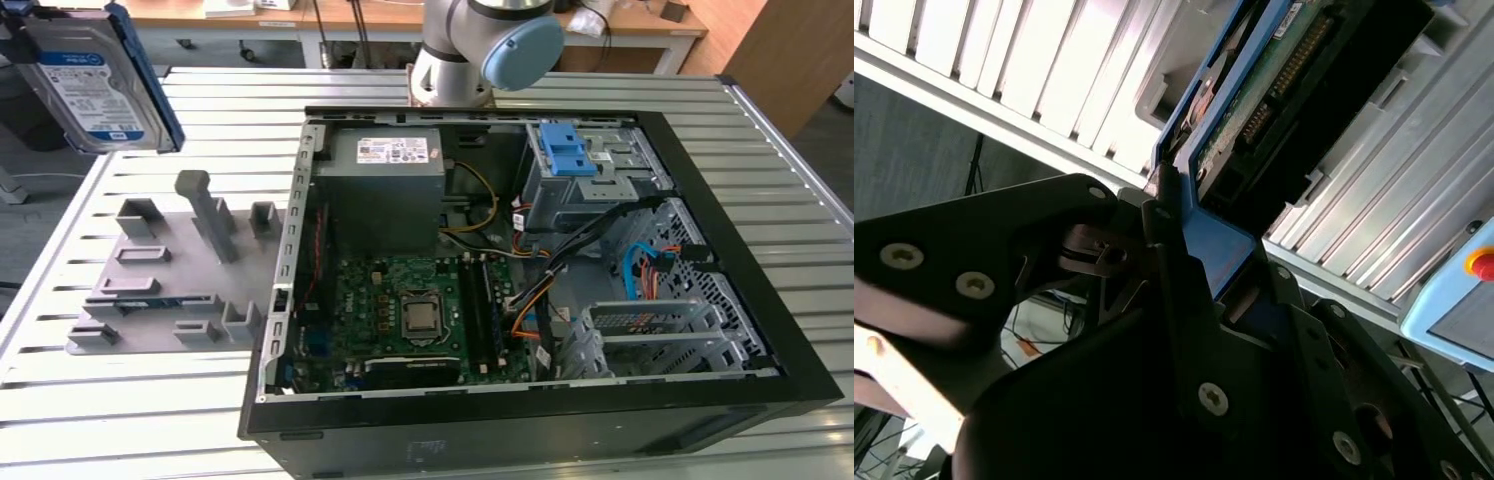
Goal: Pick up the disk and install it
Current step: 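Pick up the disk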
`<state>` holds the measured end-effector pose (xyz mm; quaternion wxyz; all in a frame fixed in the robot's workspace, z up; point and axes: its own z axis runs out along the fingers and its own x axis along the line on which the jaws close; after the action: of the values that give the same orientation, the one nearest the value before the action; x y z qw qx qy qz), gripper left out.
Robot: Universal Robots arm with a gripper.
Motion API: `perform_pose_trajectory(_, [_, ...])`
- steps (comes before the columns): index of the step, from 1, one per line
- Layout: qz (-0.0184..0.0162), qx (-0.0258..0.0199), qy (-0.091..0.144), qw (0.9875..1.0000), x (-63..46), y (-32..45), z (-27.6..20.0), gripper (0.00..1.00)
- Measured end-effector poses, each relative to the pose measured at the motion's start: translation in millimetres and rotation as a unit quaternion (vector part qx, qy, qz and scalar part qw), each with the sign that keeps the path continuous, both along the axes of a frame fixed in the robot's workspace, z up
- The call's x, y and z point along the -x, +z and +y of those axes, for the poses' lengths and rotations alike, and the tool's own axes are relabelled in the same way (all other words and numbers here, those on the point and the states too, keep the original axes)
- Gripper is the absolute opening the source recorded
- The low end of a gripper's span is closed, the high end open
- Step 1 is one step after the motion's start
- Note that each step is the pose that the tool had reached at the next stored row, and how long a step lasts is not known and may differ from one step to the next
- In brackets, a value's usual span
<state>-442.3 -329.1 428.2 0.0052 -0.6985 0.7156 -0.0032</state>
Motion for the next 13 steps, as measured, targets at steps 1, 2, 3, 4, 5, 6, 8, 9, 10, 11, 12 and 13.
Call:
perform_pose_trajectory(1, [-0.0001, -0.0001, 0.0, 1.0, 0.0, 1.7, 0.0, 0.37])
perform_pose_trajectory(2, [-0.0001, -0.0001, 0.0, 1.0, 0.0, 3.4, 0.0, 0.37])
perform_pose_trajectory(3, [-0.0001, -0.0001, 0.0, 1.0, 0.0, 5.2, 0.0, 0.37])
perform_pose_trajectory(4, [-0.0002, -0.0002, 0.0, 1.0, 0.0, 7.0, 0.0, 0.37])
perform_pose_trajectory(5, [-0.0002, -0.0003, 0.0, 1.0, 0.0, 8.8, 0.0, 0.37])
perform_pose_trajectory(6, [-0.0002, -0.0004, 0.0, 1.0, 0.0, 10.7, 0.0, 0.37])
perform_pose_trajectory(8, [-0.0003, -0.0006, 0.0, 1.0, 0.0, 14.6, 0.0, 0.37])
perform_pose_trajectory(9, [-0.0003, -0.0007, 0.0, 1.0, 0.0, 16.5, 0.0, 0.37])
perform_pose_trajectory(10, [-0.0003, -0.0008, 0.0, 1.0, 0.0, 18.4, 0.0, 0.37])
perform_pose_trajectory(11, [-0.0003, -0.0009, 0.0, 1.0, 0.0, 20.2, 0.0, 0.37])
perform_pose_trajectory(12, [-0.0003, -0.001, 0.0, 1.0, 0.0, 22.1, 0.0, 0.37])
perform_pose_trajectory(13, [-0.0004, -0.001, 0.0, 1.0, 0.0, 23.9, 0.0, 0.37])
